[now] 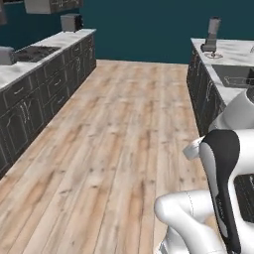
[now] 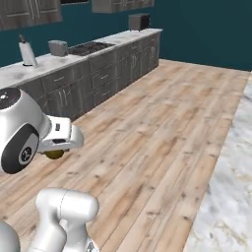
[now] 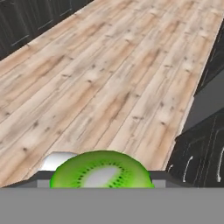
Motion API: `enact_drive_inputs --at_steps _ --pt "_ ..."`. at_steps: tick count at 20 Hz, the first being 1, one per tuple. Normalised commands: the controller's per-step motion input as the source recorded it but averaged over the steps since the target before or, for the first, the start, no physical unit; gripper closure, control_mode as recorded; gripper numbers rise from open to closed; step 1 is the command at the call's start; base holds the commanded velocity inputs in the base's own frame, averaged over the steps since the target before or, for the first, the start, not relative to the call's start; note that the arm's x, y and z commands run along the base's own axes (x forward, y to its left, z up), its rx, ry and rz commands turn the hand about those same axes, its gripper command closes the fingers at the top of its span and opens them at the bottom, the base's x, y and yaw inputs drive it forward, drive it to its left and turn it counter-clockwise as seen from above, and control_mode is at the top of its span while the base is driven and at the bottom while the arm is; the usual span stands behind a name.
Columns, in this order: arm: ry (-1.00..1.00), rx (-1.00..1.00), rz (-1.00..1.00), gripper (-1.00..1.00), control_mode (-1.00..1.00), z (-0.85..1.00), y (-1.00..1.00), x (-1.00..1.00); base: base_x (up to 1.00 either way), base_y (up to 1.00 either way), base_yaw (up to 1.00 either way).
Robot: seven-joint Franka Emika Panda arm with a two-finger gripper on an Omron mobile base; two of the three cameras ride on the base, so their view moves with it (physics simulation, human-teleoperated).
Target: Pick the kiwi and tangerine from the fridge and place them on the plate next to the blender to make a fruit smoothie.
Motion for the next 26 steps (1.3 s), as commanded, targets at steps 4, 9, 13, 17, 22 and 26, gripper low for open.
enact_drive_inputs --at_steps 4,9,13,17,22,26 --pt "0.0 0.0 0.0 1.0 1.0 0.0 0.0 0.0 1.0 0.5 -0.41" --pt "0.0 0.0 0.0 1.0 1.0 0.0 0.0 0.0 1.0 0.45 -0.36" --pt "0.0 0.0 0.0 1.0 1.0 0.0 0.0 0.0 1.0 0.42 -0.42" --pt "0.0 0.0 0.0 1.0 1.0 0.0 0.0 0.0 1.0 0.42 -0.42" --pt "0.0 0.0 0.0 1.0 1.0 0.0 0.0 0.0 1.0 0.4 -0.38" --pt "0.0 0.0 0.0 1.0 1.0 0.0 0.0 0.0 1.0 0.38 -0.34"
